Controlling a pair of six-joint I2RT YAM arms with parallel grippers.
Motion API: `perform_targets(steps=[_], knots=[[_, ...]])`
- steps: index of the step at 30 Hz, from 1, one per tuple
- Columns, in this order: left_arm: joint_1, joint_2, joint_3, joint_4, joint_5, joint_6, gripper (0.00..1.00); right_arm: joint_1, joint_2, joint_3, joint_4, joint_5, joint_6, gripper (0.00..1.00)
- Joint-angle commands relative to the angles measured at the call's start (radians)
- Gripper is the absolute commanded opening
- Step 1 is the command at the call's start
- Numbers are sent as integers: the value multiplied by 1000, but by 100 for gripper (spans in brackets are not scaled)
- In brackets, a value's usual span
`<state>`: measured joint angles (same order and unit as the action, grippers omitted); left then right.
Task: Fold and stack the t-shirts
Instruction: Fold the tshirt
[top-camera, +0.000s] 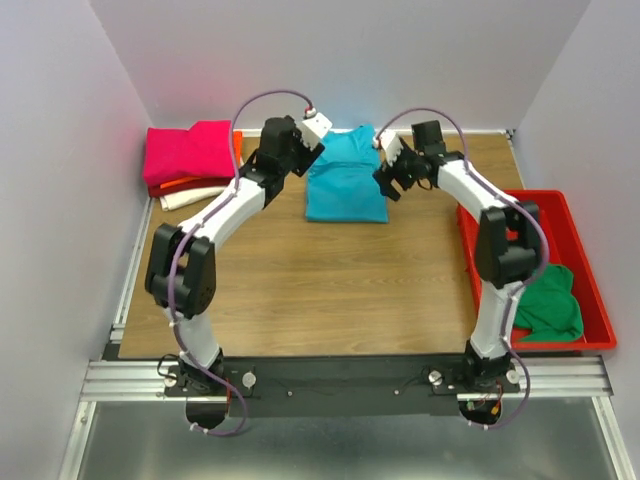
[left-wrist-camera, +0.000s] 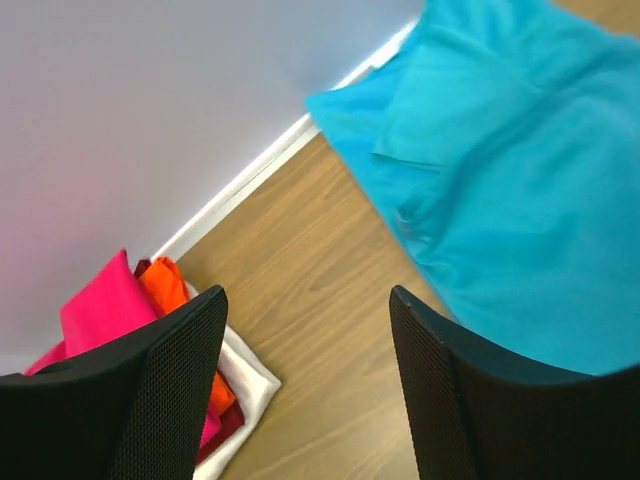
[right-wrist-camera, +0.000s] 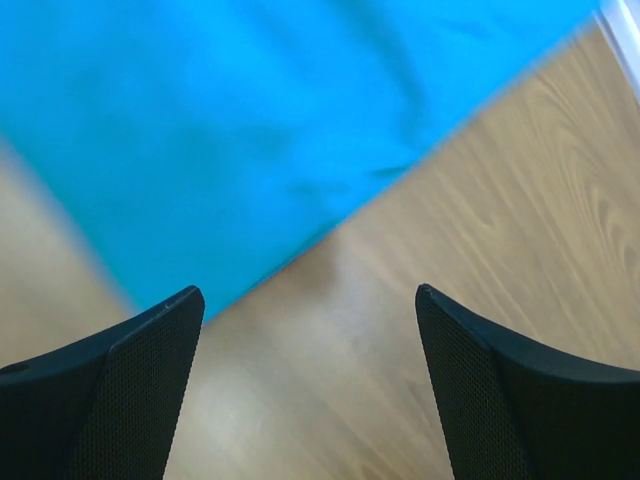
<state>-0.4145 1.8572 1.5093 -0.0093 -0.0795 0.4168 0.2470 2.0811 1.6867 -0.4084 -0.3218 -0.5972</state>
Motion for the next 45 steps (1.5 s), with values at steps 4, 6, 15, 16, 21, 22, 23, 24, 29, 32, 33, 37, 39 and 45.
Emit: perform_targets(steps=[4, 6, 15, 16, 21, 22, 23, 24, 29, 32, 33, 37, 39, 45], knots=[[-86, -191, -422, 27, 234, 386, 71, 46, -219, -329, -109, -306, -686, 94], [-86, -199, -475, 46, 271, 521, 69, 70, -181, -309, -107, -261, -679, 93], [-89, -63, -451, 25, 270, 547, 63, 109, -56, -254, -15, -106, -610, 85], [-87, -50, -443, 28, 261, 541, 63, 110, -50, -254, -7, -102, -612, 85], [-90, 25, -383, 26, 244, 542, 63, 117, -9, -242, 19, -68, -590, 82], [-92, 34, -374, 23, 242, 543, 63, 117, -4, -237, 25, -65, -566, 79], [-95, 54, -356, 22, 239, 544, 62, 117, 0, -233, 26, -62, -556, 78], [-99, 66, -348, 19, 225, 544, 61, 117, 7, -226, 29, -57, -550, 77], [-109, 137, -299, 11, 216, 528, 56, 117, 23, -222, 42, -49, -533, 67], [-110, 166, -284, 11, 192, 525, 47, 117, 28, -222, 42, -45, -526, 58], [-112, 171, -281, 11, 190, 525, 44, 117, 30, -220, 42, -43, -520, 54], [-110, 188, -261, 11, 181, 519, 15, 117, 31, -231, 40, -54, -503, 36], [-112, 185, -261, 11, 182, 513, 3, 117, 30, -237, 39, -59, -498, 28], [-116, 114, -308, -21, 250, 496, 0, 117, -18, -283, 2, -101, -467, 10]])
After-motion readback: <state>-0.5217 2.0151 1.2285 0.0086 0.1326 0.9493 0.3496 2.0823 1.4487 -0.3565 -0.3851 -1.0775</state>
